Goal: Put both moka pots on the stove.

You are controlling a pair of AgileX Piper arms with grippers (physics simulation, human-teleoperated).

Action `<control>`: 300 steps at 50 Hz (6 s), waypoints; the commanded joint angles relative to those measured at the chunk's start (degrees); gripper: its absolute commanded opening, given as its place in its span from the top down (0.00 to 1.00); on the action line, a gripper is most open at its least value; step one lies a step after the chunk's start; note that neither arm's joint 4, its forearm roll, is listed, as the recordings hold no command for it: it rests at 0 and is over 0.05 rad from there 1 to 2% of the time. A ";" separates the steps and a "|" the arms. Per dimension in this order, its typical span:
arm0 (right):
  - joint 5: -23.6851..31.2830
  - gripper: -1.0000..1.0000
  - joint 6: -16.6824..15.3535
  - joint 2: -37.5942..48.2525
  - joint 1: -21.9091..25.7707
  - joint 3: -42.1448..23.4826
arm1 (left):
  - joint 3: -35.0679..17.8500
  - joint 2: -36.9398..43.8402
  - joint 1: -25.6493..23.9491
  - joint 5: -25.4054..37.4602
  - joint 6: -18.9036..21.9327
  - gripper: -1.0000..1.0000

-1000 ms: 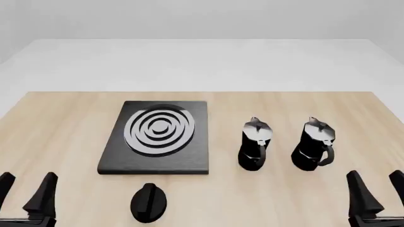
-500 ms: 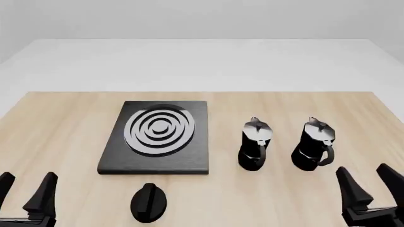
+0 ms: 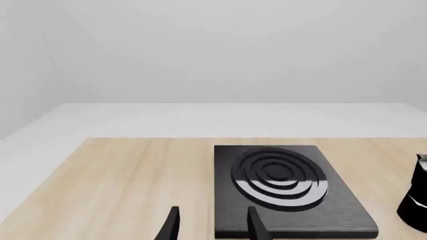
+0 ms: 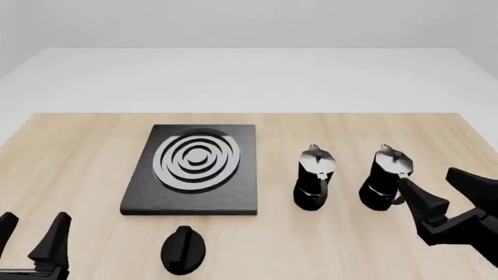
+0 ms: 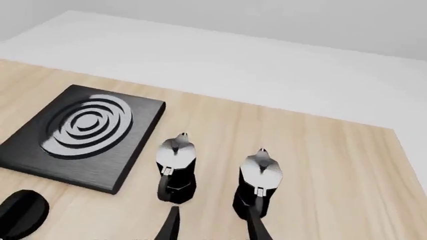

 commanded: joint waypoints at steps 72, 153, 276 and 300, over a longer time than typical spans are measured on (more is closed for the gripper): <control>-7.07 0.00 11.58 39.43 9.93 -12.82 | 0.00 0.02 0.00 0.00 0.00 0.00; -18.95 0.00 15.97 55.22 12.51 -10.81 | 0.00 0.01 0.00 0.00 0.01 0.00; -0.79 1.00 2.75 90.92 21.24 -85.20 | 0.00 0.00 0.00 0.00 0.01 0.00; 2.24 1.00 4.18 99.39 22.92 -94.36 | 0.00 0.00 0.00 0.00 -0.01 0.00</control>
